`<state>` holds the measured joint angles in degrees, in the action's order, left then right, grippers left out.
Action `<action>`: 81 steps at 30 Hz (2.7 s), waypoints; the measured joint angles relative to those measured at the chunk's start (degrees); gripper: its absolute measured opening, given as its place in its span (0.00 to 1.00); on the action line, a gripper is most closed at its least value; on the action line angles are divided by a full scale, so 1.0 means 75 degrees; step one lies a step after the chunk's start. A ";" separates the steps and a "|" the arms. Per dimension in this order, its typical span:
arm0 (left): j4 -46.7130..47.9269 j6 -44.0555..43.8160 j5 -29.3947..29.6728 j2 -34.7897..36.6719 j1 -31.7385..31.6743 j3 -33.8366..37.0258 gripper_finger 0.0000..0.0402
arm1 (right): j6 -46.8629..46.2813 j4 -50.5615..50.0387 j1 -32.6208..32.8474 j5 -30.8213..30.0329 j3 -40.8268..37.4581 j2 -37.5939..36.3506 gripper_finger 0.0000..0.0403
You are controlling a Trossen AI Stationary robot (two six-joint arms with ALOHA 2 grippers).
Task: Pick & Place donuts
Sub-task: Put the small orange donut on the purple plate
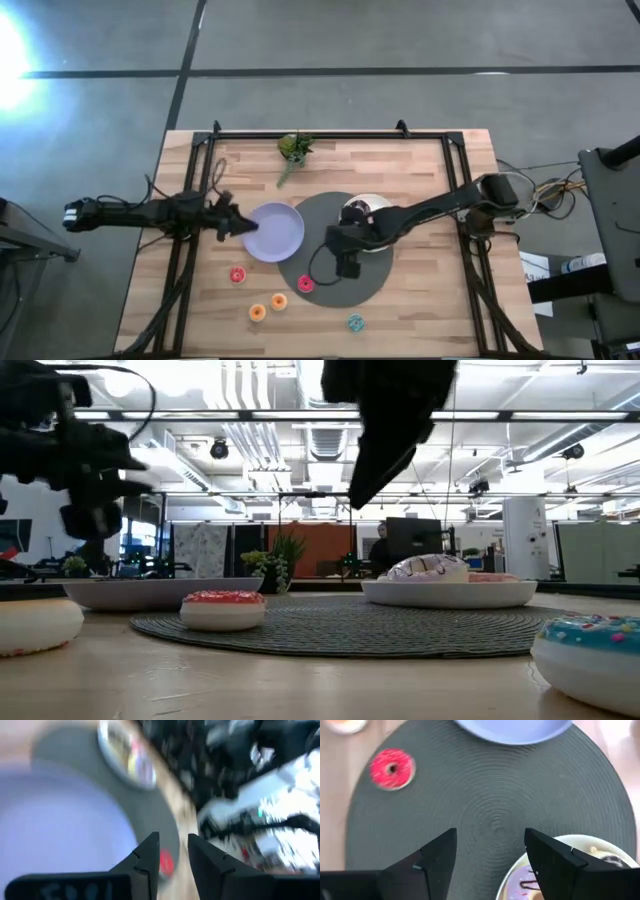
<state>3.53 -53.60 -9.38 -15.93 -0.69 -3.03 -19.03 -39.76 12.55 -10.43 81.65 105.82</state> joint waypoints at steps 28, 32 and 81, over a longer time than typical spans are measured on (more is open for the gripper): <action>0.3648 -0.2208 0.0934 -0.3767 0.4291 -0.2788 0.23 | 0.1253 -0.0183 -0.0542 -0.1436 -0.2146 -0.2348 0.53; 0.3708 -0.1789 0.1037 -0.4456 0.4613 -0.3159 0.34 | 0.1448 0.0057 -0.0956 -0.1452 -0.2584 -0.3129 0.53; 0.4258 0.0985 0.2703 -0.6610 0.1841 -0.4375 0.00 | 0.1485 0.1139 -0.1529 -0.2033 -0.3457 -0.4085 0.53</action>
<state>35.47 -46.21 10.90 -65.51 13.12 -35.84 -7.89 -31.22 1.08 -25.68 55.72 75.18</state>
